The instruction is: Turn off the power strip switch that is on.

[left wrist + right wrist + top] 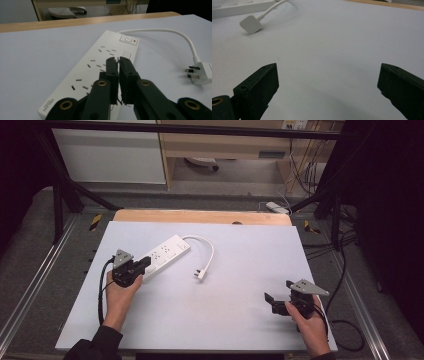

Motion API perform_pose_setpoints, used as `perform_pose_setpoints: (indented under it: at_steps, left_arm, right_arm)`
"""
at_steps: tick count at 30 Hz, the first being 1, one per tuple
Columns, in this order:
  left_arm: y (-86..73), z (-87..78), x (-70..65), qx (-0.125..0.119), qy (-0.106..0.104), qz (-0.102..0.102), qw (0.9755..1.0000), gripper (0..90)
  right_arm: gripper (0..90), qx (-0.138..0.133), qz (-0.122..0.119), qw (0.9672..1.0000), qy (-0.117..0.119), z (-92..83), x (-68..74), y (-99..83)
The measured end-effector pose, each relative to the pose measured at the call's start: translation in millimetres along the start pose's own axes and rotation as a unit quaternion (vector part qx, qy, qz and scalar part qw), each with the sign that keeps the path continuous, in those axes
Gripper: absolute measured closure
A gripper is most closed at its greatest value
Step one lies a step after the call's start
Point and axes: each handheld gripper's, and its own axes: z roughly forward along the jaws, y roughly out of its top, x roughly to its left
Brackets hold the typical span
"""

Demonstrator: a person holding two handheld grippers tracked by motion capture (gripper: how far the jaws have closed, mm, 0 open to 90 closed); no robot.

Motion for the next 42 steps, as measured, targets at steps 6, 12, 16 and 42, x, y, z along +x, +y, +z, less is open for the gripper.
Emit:
perform_pose_setpoints:
  at_steps: [6,12,16,42]
  left_arm:
    - [3.5,-3.3,-0.1,-0.018,0.009,-0.001,0.9998,67.2]
    - [7.5,-5.3,-1.9,-0.031,0.019,-0.009,0.9993,50.4]
    - [10.8,-6.4,-3.3,-0.029,0.017,-0.017,0.9993,40.2]
    - [35.6,-43.5,-19.9,-0.065,-0.008,-0.029,0.9974,6.9]
  right_arm:
    - [4.0,-0.001,-0.001,1.0000,0.000,0.1,-0.4,-0.1]
    - [4.0,0.000,-0.001,1.0000,0.000,0.2,-0.2,-0.1]
    - [3.9,-0.001,0.000,1.0000,0.000,0.2,-0.4,-0.1]
    - [4.0,-0.003,-0.003,1.0000,0.002,-0.7,-0.6,0.7]
